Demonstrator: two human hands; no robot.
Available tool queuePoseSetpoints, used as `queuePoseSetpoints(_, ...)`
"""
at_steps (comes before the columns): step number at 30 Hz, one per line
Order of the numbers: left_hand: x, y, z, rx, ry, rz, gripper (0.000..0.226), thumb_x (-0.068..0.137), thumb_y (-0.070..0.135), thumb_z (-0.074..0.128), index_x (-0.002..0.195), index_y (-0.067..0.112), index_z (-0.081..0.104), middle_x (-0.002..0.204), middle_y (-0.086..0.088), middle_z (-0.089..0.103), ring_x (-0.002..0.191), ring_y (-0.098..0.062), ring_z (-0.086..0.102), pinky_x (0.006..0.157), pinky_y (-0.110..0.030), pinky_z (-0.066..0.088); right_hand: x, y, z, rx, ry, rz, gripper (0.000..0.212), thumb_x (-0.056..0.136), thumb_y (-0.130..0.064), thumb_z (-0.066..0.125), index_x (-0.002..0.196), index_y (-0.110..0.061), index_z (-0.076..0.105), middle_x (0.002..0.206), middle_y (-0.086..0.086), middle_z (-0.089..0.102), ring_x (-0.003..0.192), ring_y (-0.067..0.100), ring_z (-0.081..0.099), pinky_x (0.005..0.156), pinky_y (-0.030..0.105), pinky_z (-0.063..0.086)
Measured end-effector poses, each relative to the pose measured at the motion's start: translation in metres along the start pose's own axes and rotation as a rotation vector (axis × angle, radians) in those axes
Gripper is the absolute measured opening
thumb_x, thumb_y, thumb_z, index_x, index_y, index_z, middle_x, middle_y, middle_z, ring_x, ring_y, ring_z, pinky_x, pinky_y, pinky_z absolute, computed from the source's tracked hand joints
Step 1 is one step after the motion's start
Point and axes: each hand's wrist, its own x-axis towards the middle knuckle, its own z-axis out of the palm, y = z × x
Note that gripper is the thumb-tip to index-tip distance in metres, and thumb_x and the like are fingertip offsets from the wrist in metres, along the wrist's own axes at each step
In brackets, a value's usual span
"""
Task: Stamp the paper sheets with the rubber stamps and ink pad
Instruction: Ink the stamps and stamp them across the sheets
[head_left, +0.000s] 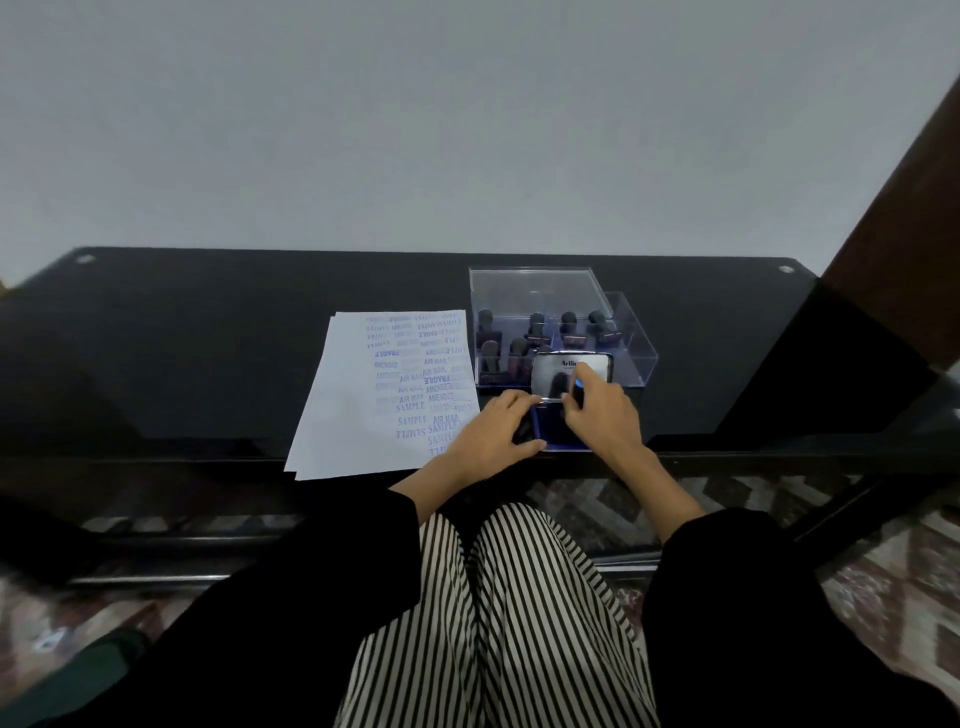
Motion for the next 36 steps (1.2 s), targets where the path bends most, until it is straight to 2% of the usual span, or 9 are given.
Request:
queuePoseSetpoints(4, -0.009, -0.018, -0.032, -0.061, 0.102, 0.03, 0.046, 0.092, 0.027, 0.056, 0.134, 0.012, 0.045, 0.135, -0.004, 0.045, 0.122, -0.015, 0.045, 0.1, -0.021, 0.034, 0.006, -0.03, 0.0, 0.059, 0.037, -0.076, 0.012, 0.094, -0.019, 0.05, 0.097, -0.01, 0.043, 0.085, 0.014, 0.061, 0.076, 0.031, 0.057, 0.059, 0.032, 0.037)
queuePoseSetpoints(8, -0.024, -0.051, -0.065, -0.181, 0.256, -0.075, 0.028, 0.095, 0.016, 0.05, 0.122, 0.012, 0.056, 0.123, -0.005, 0.058, 0.112, -0.016, 0.054, 0.095, -0.021, 0.039, 0.015, -0.067, 0.008, 0.106, 0.017, -0.156, 0.016, 0.093, -0.019, 0.05, 0.09, -0.013, 0.036, 0.081, 0.017, 0.061, 0.076, 0.035, 0.058, 0.062, 0.038, 0.045)
queuePoseSetpoints(11, -0.038, -0.08, -0.085, -0.179, 0.313, -0.161, 0.024, 0.096, 0.013, 0.046, 0.114, 0.014, 0.061, 0.12, -0.002, 0.061, 0.108, -0.01, 0.055, 0.095, -0.019, 0.04, 0.018, -0.097, 0.015, 0.154, -0.036, -0.209, 0.017, 0.092, -0.016, 0.051, 0.087, -0.013, 0.035, 0.069, 0.008, 0.054, 0.068, 0.031, 0.053, 0.057, 0.033, 0.039)
queuePoseSetpoints(15, -0.059, -0.112, -0.097, -0.186, 0.374, -0.197, 0.025, 0.095, 0.01, 0.045, 0.112, 0.015, 0.062, 0.12, 0.0, 0.061, 0.114, -0.011, 0.054, 0.096, -0.016, 0.037, 0.021, -0.13, 0.033, 0.206, -0.109, -0.278, 0.015, 0.092, -0.018, 0.054, 0.086, -0.012, 0.041, 0.07, 0.004, 0.055, 0.064, 0.025, 0.056, 0.058, 0.035, 0.046)
queuePoseSetpoints(20, -0.077, -0.14, -0.091, -0.087, 0.335, -0.249, 0.031, 0.096, 0.016, 0.047, 0.126, 0.02, 0.055, 0.136, 0.004, 0.05, 0.129, -0.011, 0.042, 0.105, -0.02, 0.028, 0.022, -0.154, 0.062, 0.208, -0.209, -0.324, 0.016, 0.094, -0.02, 0.053, 0.088, -0.015, 0.038, 0.073, 0.001, 0.051, 0.054, 0.008, 0.042, 0.048, 0.015, 0.028)
queuePoseSetpoints(24, -0.085, -0.155, -0.084, 0.074, 0.25, -0.264, 0.043, 0.098, 0.025, 0.043, 0.141, 0.018, 0.039, 0.151, 0.002, 0.031, 0.143, -0.014, 0.02, 0.115, -0.027, 0.012, 0.024, -0.163, 0.081, 0.18, -0.252, -0.329, 0.017, 0.093, -0.022, 0.054, 0.089, -0.015, 0.039, 0.075, 0.004, 0.052, 0.063, 0.019, 0.048, 0.058, 0.023, 0.036)
queuePoseSetpoints(28, -0.09, -0.167, -0.075, 0.154, 0.17, -0.294, 0.048, 0.1, 0.037, 0.031, 0.145, 0.021, 0.03, 0.155, 0.003, 0.023, 0.145, -0.013, 0.013, 0.117, -0.029, 0.005, 0.022, -0.168, 0.092, 0.105, -0.26, -0.369, 0.018, 0.093, -0.023, 0.052, 0.089, -0.014, 0.037, 0.074, 0.005, 0.052, 0.066, 0.022, 0.049, 0.058, 0.028, 0.038)
queuePoseSetpoints(32, -0.091, -0.168, -0.072, 0.234, 0.14, -0.286, 0.083, 0.077, 0.059, -0.004, 0.146, 0.024, 0.025, 0.156, 0.004, 0.018, 0.146, -0.012, 0.01, 0.117, -0.028, 0.003, 0.02, -0.168, 0.099, 0.066, -0.235, -0.385, 0.017, 0.094, -0.021, 0.05, 0.088, -0.014, 0.035, 0.072, 0.004, 0.051, 0.064, 0.022, 0.048, 0.059, 0.03, 0.038)
queuePoseSetpoints(36, -0.092, -0.168, -0.071, 0.279, 0.118, -0.281, 0.085, 0.074, 0.057, -0.011, 0.148, 0.024, 0.017, 0.157, 0.005, 0.011, 0.146, -0.012, 0.005, 0.117, -0.028, 0.0, 0.016, -0.167, 0.105, 0.091, -0.179, -0.373, 0.016, 0.093, -0.018, 0.047, 0.086, -0.013, 0.034, 0.071, 0.007, 0.057, 0.064, 0.028, 0.055, 0.056, 0.03, 0.037)
